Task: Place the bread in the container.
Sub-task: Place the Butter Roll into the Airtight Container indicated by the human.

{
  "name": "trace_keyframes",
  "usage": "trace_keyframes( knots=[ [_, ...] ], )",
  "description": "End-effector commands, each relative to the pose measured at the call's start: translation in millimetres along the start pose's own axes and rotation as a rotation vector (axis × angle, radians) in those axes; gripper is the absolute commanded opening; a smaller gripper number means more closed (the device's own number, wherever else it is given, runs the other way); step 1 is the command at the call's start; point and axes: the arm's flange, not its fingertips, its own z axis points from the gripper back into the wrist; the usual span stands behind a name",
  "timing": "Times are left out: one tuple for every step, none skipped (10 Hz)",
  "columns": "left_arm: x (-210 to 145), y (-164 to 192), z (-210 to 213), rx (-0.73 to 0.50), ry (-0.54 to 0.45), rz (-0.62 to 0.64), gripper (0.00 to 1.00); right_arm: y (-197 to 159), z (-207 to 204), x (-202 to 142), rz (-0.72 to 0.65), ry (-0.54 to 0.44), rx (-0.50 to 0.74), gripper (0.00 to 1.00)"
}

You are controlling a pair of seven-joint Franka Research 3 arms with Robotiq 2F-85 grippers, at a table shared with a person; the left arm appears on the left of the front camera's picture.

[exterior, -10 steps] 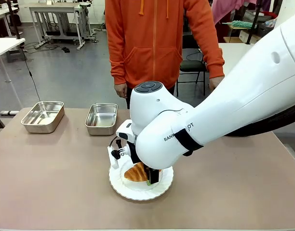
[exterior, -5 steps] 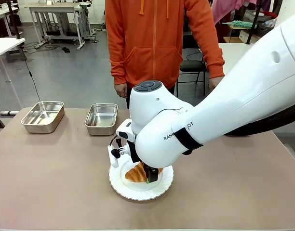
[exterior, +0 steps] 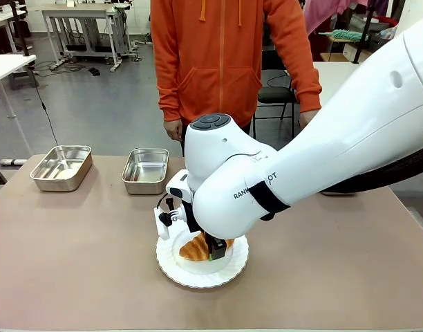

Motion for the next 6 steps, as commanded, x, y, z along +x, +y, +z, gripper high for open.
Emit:
trace_keyframes(
  knots=[
    [2.5, -1.9, 0.9, -0.001, -0.005, -0.009, 1.0, 1.3, -2.7, 0.0, 0.008, -0.014, -0.015, 0.56],
    [2.5, -1.9, 0.9, -0.001, -0.005, -0.009, 1.0, 0.0, 0.0, 0.0, 0.0, 0.0, 0.0, 0.56],
    [2.5, -1.9, 0.9, -0.001, -0.005, -0.009, 1.0, -5.3, 28.1, -3.7, -0.103, -0.043, -0.051, 0.56],
    [2.5, -1.9, 0.9, -0.001, -0.005, -0.009, 1.0, -8.9, 65.1, -14.5, -0.177, -0.024, -0.084, 0.56],
    [2.5, -1.9, 0.9, -0.001, -0.005, -0.009, 1.0, -12.8, 105.2, -31.2, -0.274, 0.018, -0.114, 0.56],
    [2.5, -1.9, 0.9, -0.001, -0.005, -0.009, 1.0, -15.2, 138.7, -48.7, -0.368, 0.031, -0.116, 0.56]
  ],
)
